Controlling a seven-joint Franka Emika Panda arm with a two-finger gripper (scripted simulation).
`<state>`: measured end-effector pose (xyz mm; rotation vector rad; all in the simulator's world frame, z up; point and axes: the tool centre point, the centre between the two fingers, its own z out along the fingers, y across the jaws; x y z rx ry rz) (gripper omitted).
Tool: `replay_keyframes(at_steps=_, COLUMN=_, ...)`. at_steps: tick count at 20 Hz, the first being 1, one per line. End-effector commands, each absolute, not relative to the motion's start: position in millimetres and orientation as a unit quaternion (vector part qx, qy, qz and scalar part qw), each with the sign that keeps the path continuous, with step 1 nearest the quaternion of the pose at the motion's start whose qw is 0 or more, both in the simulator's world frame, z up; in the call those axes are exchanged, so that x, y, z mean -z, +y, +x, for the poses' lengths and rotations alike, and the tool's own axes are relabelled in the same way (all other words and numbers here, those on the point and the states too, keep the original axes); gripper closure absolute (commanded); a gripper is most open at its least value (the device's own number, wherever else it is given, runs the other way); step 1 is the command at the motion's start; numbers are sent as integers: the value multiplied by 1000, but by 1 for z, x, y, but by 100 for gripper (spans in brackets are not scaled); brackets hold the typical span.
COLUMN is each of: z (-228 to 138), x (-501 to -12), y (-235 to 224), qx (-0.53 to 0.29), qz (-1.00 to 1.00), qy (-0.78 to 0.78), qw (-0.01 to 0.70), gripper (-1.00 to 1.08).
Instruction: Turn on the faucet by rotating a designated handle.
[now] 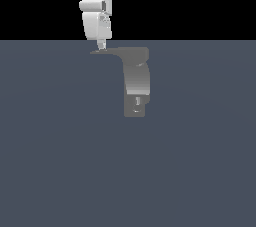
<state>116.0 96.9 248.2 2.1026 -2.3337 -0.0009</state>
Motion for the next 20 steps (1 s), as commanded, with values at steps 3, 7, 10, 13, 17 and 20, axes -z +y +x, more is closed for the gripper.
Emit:
replay_keyframes(at_steps=3, z=105, x=-248, y=99, qx=0, qz=669, qy=-743, qw=0, gripper=108)
replay_keyframes(at_steps=7, z=95, x=-248, y=100, qx=0, qz=669, qy=-743, qw=0, gripper=108)
replay_keyframes(at_steps=10, z=88, x=-248, y=102, qx=0, qz=669, qy=-743, qw=0, gripper=108)
replay_keyframes(at_steps=13, z=80, x=-248, y=103, qx=0, qz=669, qy=-743, qw=0, gripper=108)
replay_keyframes(at_steps=17, z=70, x=-248, y=105, qx=0, qz=669, qy=-743, qw=0, gripper=108)
replay_keyframes(at_steps=20, z=62, x=-248, y=106, qx=0, qz=669, qy=-743, qw=0, gripper=108)
